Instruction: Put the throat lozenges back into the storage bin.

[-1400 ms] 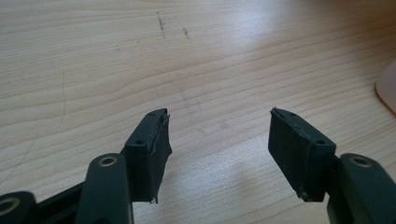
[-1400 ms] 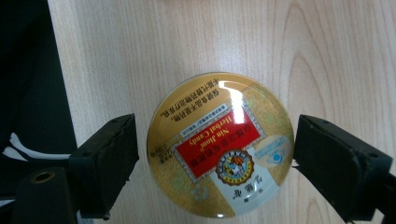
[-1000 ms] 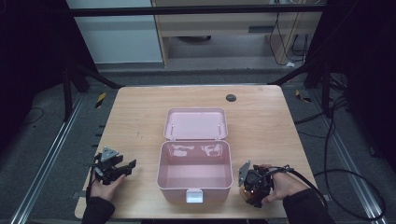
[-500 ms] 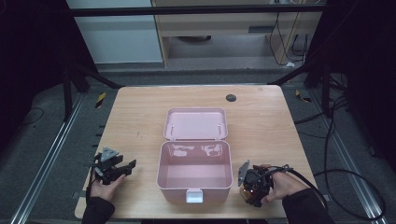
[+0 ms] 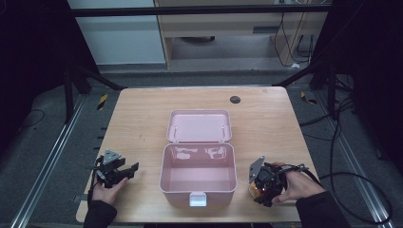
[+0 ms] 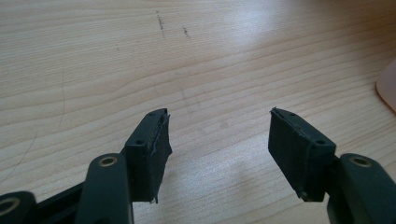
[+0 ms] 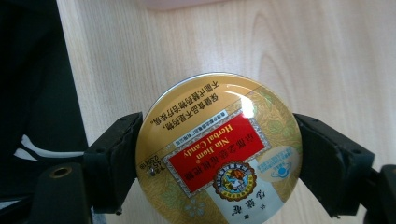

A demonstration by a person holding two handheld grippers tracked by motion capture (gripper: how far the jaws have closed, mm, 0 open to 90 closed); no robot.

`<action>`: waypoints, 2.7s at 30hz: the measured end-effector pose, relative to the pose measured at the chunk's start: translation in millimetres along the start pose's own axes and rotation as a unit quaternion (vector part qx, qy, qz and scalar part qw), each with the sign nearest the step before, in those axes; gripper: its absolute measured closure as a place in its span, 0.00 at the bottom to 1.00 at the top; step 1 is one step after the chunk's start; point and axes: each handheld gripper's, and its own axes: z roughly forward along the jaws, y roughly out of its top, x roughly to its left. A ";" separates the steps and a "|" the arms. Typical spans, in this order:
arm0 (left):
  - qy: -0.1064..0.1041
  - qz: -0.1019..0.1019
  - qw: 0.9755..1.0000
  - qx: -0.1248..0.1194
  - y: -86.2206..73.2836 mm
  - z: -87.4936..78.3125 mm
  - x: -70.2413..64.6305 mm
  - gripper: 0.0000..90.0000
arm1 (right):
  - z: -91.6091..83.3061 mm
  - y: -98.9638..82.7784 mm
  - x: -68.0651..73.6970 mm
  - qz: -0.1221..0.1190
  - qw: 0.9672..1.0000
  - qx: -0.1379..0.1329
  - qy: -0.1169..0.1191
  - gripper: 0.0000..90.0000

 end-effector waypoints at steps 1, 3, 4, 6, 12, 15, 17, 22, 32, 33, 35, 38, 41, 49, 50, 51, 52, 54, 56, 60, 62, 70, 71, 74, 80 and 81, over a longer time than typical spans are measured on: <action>0.000 0.000 1.000 0.000 0.0 0.0 0.1 0.42 | -3.3 0.7 -0.6 0.002 1.000 -0.002 0.000 0.23; 0.000 0.001 1.000 0.002 -0.1 0.0 0.3 0.42 | -10.3 2.7 -0.7 0.005 1.000 -0.009 -0.002 0.23; 0.000 0.001 1.000 0.001 -0.1 0.2 0.2 0.42 | -13.9 3.8 -0.8 0.005 1.000 -0.013 -0.005 0.23; -0.001 0.001 1.000 0.001 -0.1 0.2 0.0 0.42 | -21.0 5.8 -1.9 0.005 1.000 -0.020 -0.008 0.23; 0.000 0.001 1.000 0.001 -0.1 0.2 0.1 0.42 | -43.4 12.8 -6.6 0.013 0.999 -0.033 -0.021 0.23; -0.001 0.001 1.000 0.001 -0.1 0.3 0.1 0.42 | -55.5 17.6 -8.3 0.012 0.999 -0.041 -0.028 0.23; -0.001 0.001 1.000 0.001 -0.1 0.2 0.1 0.42 | -63.1 21.1 -9.4 0.010 0.998 -0.046 -0.033 0.23; -0.001 0.001 1.000 0.002 -0.1 0.4 0.1 0.42 | -76.5 28.5 -10.4 0.012 0.998 -0.053 -0.041 0.23; -0.002 0.002 1.000 0.003 -0.1 0.8 -0.1 0.42 | -101.2 50.3 -12.1 -0.002 0.997 -0.063 -0.055 0.23; -0.002 0.002 1.000 0.003 -0.2 1.0 -0.1 0.42 | -102.4 51.6 -12.2 -0.003 0.997 -0.062 -0.055 0.23; -0.002 0.002 1.000 0.003 -0.2 1.0 0.0 0.42 | -104.9 55.1 -12.6 -0.005 0.997 -0.063 -0.054 0.23; -0.002 0.002 1.000 0.003 -0.2 1.0 0.0 0.42 | -106.5 59.2 -12.7 -0.008 0.997 -0.062 -0.054 0.23; -0.002 0.001 1.000 0.003 -0.2 1.0 0.0 0.42 | -108.5 68.2 -13.6 -0.016 0.997 -0.062 -0.053 0.23; -0.003 0.000 1.000 0.004 -0.3 1.4 0.1 0.42 | -108.6 85.9 -15.1 -0.024 0.996 -0.066 -0.049 0.23; -0.003 0.000 1.000 0.004 -0.4 1.4 0.1 0.42 | -108.5 87.9 -15.4 -0.025 0.996 -0.065 -0.048 0.23; -0.003 0.000 1.000 0.004 -0.4 1.3 0.0 0.42 | -108.3 90.0 -15.6 -0.025 0.997 -0.064 -0.048 0.23; -0.003 0.001 1.000 0.004 -0.4 1.3 -0.1 0.42 | -108.0 92.0 -15.9 -0.026 0.997 -0.063 -0.047 0.23; -0.003 0.000 1.000 0.004 -0.3 1.4 -0.2 0.42 | -107.0 95.8 -16.0 -0.031 0.996 -0.064 -0.046 0.23; -0.003 0.001 1.000 0.004 -0.3 1.2 -0.3 0.42 | -105.5 99.0 -15.8 -0.032 0.996 -0.065 -0.043 0.23; -0.003 0.001 1.000 0.004 -0.4 1.5 0.0 0.42 | -101.6 104.8 -16.0 -0.034 0.997 -0.061 -0.041 0.23; -0.003 0.002 1.000 0.003 -0.4 1.2 0.2 0.42 | -99.5 107.4 -16.6 -0.037 0.997 -0.060 -0.041 0.23; -0.003 0.002 1.000 0.003 -0.3 1.2 0.2 0.42 | -89.8 118.3 -17.1 -0.041 0.997 -0.056 -0.040 0.23; -0.003 0.002 1.000 0.004 -0.3 1.1 0.4 0.42 | -88.4 119.2 -17.0 -0.041 0.997 -0.057 -0.040 0.23; -0.003 0.002 1.000 0.003 -0.4 1.1 0.5 0.42 | -84.5 121.9 -16.7 -0.045 0.997 -0.059 -0.037 0.23; -0.003 0.002 1.000 0.004 -0.4 1.2 0.5 0.42 | -75.5 127.1 -15.8 -0.049 0.996 -0.060 -0.033 0.23; -0.003 0.002 1.000 0.004 -0.4 1.2 0.5 0.42 | -75.5 127.1 -15.8 -0.049 0.996 -0.060 -0.033 0.23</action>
